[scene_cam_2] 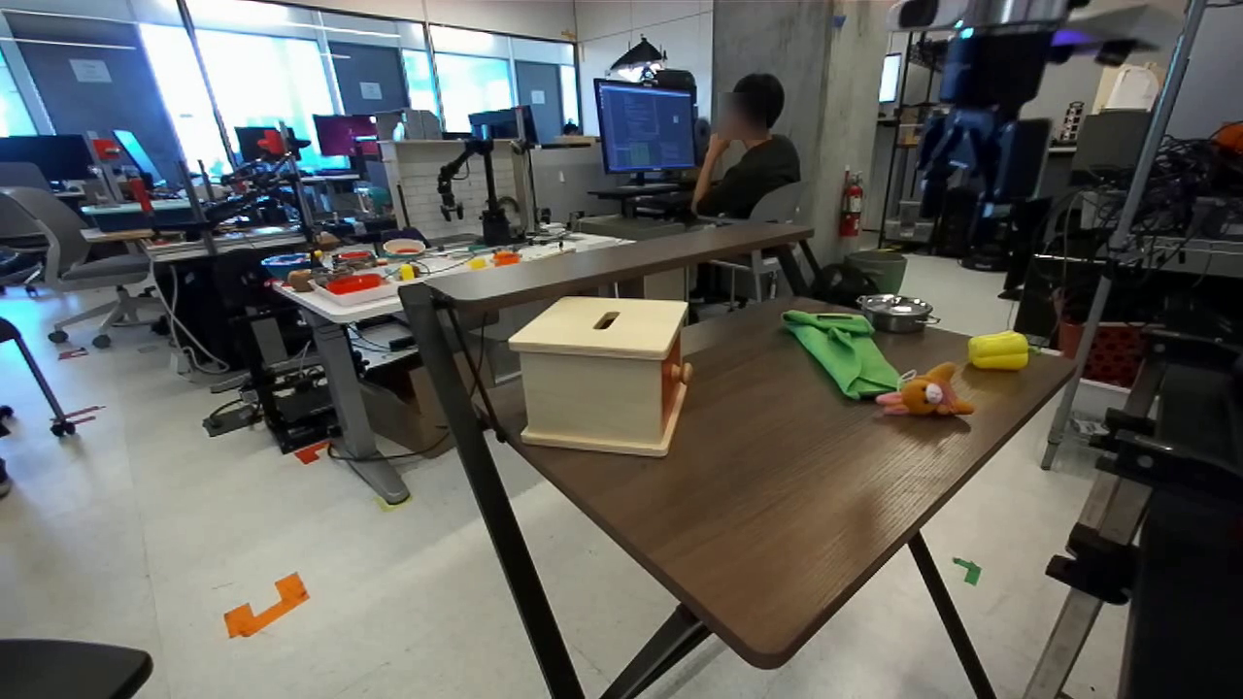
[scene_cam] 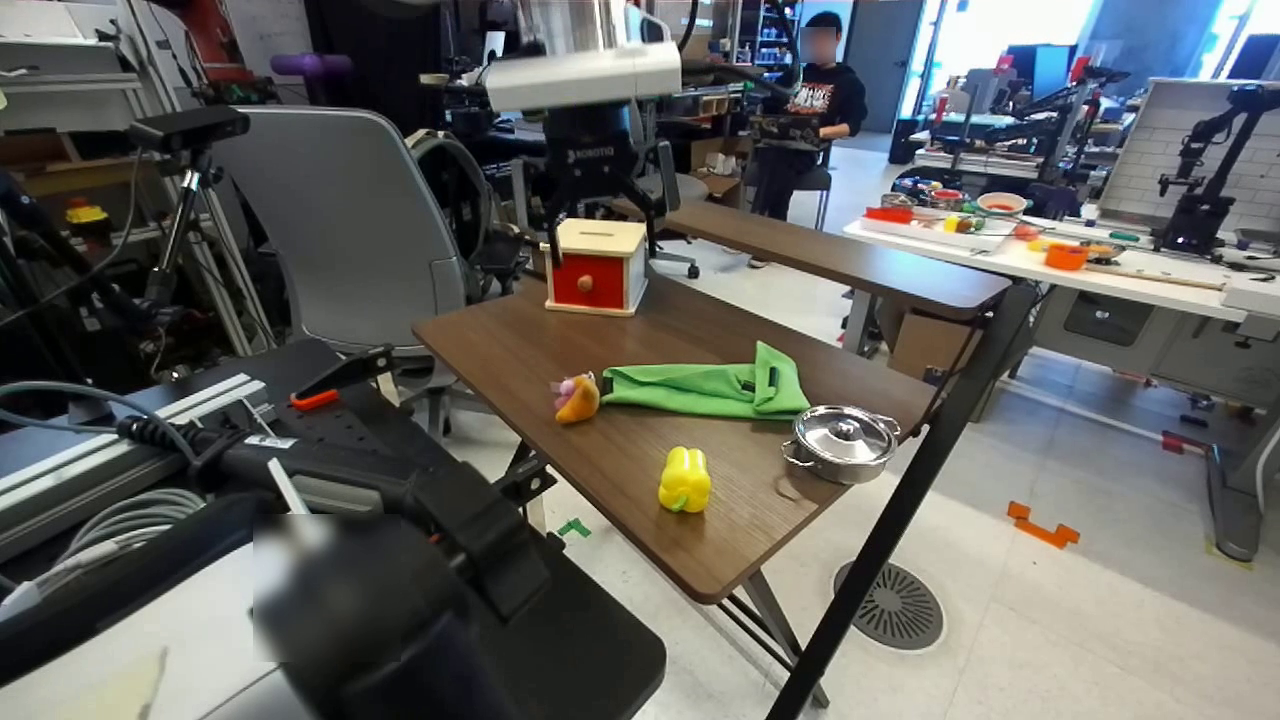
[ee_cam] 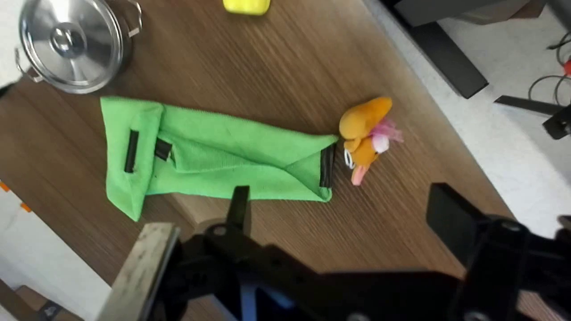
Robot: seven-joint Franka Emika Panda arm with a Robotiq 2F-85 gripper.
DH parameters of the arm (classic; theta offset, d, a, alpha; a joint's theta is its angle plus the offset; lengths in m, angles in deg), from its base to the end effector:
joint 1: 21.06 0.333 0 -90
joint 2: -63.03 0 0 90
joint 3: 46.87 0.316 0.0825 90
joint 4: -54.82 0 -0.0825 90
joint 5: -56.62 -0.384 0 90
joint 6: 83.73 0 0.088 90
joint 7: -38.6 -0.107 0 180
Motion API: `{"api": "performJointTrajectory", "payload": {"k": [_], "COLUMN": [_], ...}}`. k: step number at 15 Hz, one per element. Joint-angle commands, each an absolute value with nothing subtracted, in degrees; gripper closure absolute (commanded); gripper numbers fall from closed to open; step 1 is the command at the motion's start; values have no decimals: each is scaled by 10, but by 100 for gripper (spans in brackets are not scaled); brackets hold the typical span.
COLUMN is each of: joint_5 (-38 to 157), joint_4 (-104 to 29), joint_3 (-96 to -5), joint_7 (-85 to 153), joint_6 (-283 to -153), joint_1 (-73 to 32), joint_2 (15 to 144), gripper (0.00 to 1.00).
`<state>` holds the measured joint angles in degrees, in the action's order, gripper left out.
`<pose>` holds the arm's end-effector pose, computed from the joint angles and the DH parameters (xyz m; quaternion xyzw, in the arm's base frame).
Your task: Open the drawer
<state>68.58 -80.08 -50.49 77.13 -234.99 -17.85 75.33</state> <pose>0.5202 0.0012 0.2454 0.9095 0.4099 0.0129 0.0682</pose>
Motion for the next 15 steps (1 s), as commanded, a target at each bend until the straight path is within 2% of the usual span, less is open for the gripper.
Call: {"api": "performJointTrajectory", "payload": {"k": [1,10,13,15], "joint_5": [705,671,695,694], "joint_4": [-690,-512,-499,-514], "joint_3": [-466,-379,-384,-383], "joint_7": [770,746,749,738], "joint_6": [-2401,-2388,-2351,-2373], "joint_1": [-192,-208,-204,-201], "joint_2": [892,1044,1048,1044], "gripper": [0,0,0,0]}}
